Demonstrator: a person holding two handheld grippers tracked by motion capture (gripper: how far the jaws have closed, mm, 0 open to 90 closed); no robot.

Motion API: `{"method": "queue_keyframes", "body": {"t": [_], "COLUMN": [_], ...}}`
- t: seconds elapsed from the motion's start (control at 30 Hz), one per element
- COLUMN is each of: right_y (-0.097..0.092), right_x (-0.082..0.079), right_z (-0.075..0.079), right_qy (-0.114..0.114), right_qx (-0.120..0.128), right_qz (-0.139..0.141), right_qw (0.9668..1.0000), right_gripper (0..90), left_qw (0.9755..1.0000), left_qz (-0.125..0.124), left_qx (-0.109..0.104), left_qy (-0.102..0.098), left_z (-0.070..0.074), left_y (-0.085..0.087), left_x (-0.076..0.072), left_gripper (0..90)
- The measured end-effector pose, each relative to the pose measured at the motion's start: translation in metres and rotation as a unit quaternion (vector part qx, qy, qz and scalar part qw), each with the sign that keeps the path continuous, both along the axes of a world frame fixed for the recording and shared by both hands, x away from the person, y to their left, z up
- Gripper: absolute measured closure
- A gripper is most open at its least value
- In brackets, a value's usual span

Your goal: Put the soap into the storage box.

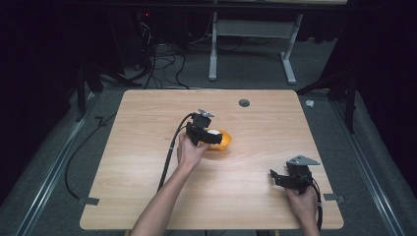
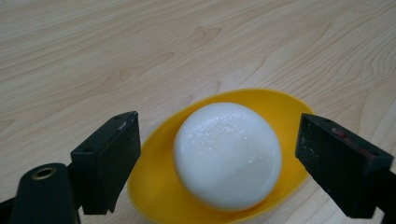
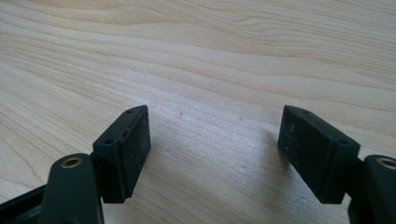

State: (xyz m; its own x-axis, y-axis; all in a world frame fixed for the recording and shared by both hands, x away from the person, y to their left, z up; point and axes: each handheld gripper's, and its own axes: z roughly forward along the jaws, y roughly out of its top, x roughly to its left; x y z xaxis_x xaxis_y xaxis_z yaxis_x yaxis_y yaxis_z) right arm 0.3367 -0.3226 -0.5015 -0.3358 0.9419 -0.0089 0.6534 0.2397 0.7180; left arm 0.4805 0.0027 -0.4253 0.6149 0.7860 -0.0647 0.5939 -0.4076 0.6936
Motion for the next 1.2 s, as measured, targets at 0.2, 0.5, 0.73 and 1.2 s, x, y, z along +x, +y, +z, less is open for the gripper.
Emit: {"method": "queue_keyframes", "body": {"t": [0.2,0.5,0.73,1.2], "right_y": [-0.001,0.000,0.000,0.000], "right_x": [0.000,0.000,0.000,0.000], "right_z": [0.000,0.000,0.000,0.000], "right_qy": [0.000,0.001,0.000,0.001], "right_qx": [0.003,0.001,0.001,0.001], "right_qz": [0.001,0.002,0.002,0.002], "right_qw": [1.0000,1.0000,1.0000,1.0000], "right_gripper": [26.2,26.1,26.2,26.2], "left_qw": [0.9999,0.9997,0.9992,0.9987], "left_qz": [0.005,0.001,0.004,0.006], "left_qx": [-0.008,-0.019,-0.031,-0.036], "left_qy": [-0.005,-0.016,-0.023,-0.035], "left_z": [0.005,0.017,0.023,0.034], "left_y": [0.008,0.020,0.033,0.058], "left_x": [-0.003,-0.012,-0.018,-0.031], "left_gripper": [14.9,15.0,15.1,15.6]}}
